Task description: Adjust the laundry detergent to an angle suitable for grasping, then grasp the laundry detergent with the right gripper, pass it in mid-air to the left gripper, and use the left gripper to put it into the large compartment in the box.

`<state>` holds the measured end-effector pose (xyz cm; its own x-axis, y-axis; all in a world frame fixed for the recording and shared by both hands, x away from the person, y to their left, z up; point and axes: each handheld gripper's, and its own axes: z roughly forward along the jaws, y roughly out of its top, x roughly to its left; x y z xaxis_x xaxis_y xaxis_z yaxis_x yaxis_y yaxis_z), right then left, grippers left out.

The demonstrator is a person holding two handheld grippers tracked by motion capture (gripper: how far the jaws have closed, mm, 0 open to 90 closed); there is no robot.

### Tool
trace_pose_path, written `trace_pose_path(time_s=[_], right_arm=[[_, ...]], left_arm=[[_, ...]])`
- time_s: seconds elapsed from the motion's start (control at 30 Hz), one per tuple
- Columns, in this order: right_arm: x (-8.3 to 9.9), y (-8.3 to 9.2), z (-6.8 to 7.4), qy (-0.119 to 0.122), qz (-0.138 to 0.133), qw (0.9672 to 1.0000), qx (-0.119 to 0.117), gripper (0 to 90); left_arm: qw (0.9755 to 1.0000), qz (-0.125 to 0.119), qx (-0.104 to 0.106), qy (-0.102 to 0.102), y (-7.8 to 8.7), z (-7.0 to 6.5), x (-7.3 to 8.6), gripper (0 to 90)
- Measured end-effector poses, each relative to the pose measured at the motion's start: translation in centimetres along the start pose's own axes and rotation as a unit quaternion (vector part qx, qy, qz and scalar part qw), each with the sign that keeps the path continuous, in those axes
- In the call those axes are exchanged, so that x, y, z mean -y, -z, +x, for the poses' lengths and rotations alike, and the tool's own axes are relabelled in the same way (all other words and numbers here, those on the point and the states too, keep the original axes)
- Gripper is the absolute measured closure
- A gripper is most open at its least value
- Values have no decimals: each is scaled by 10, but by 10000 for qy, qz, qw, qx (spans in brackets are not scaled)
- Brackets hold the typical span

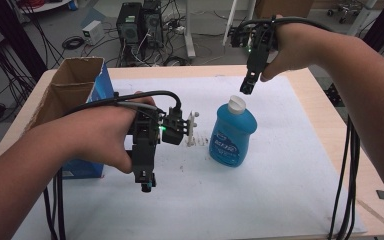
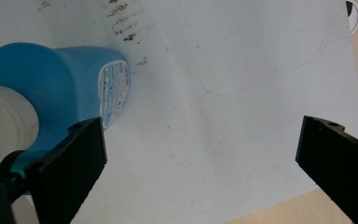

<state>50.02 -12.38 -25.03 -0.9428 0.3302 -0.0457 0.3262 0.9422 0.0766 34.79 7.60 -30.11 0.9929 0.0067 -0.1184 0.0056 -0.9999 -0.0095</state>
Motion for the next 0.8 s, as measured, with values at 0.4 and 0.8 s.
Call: trace_pose_path(time_s=[0.4,0.8], right_arm=[[3,5,2,-80,-28,9999,60,8],[5,4,-2,-75,-47,9999,79,8]], left_arm=[[10000,-32,-16,-27,1,-1,-2,18],[10000,51,-35,25,0,-2,0,18]])
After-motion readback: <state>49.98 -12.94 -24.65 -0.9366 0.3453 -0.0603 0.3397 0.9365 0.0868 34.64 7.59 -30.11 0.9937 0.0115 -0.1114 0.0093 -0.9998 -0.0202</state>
